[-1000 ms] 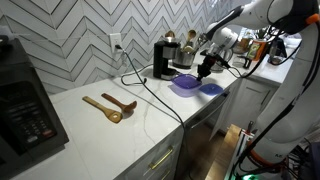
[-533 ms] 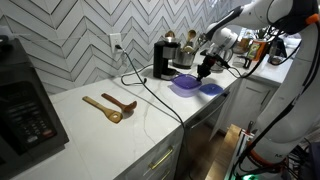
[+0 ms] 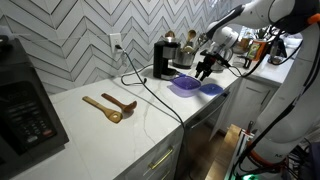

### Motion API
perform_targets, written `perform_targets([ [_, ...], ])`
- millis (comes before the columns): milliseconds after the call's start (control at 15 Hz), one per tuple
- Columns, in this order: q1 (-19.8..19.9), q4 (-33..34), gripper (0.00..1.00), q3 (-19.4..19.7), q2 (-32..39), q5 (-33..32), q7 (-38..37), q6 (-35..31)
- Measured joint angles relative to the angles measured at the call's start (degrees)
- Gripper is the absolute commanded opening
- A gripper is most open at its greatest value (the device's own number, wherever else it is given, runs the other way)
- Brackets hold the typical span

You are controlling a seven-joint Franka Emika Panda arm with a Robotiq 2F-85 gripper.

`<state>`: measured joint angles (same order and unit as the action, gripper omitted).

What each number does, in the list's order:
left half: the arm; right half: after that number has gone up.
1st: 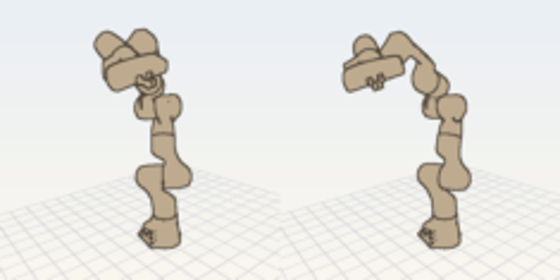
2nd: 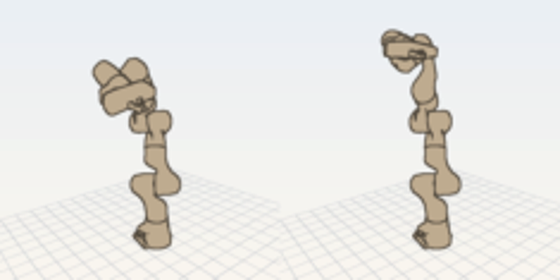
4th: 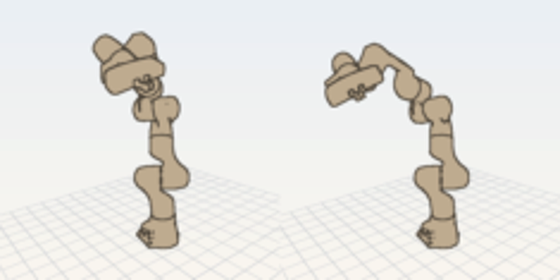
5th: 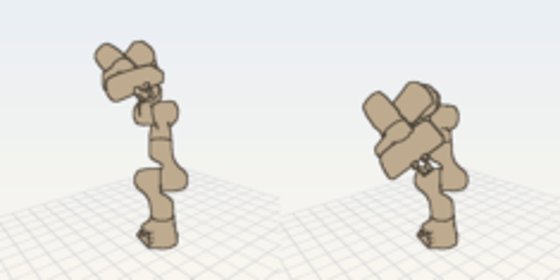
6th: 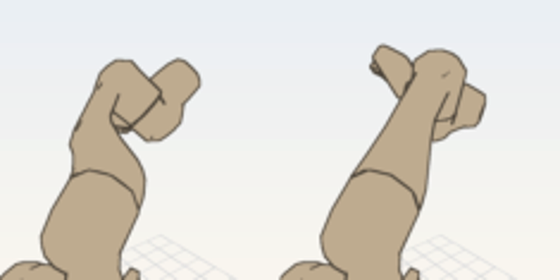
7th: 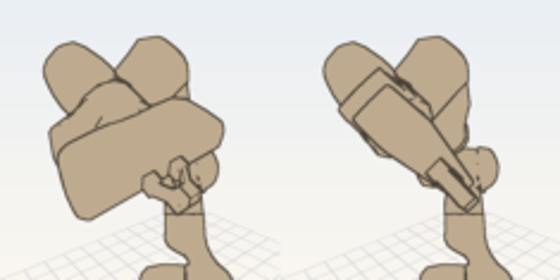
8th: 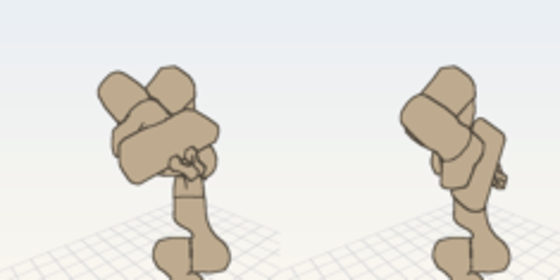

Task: Cover the lunch boxes with their lids

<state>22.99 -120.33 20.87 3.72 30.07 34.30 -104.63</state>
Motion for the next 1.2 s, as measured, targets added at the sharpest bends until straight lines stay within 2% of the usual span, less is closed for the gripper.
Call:
perform_targets([
  [133,0.01,0.02,1.00,0.04,-0.26,-0.64,-0.64,-0.37],
  [400,0.46,0.00,1.00,0.83,-1.36,-6.57,-5.67,-0.92],
  [867,4.28,-0.88,1.00,5.64,-3.83,-17.02,-10.50,1.72],
  [1200,5.86,-3.87,1.00,7.59,-4.06,-18.40,-11.94,3.54],
])
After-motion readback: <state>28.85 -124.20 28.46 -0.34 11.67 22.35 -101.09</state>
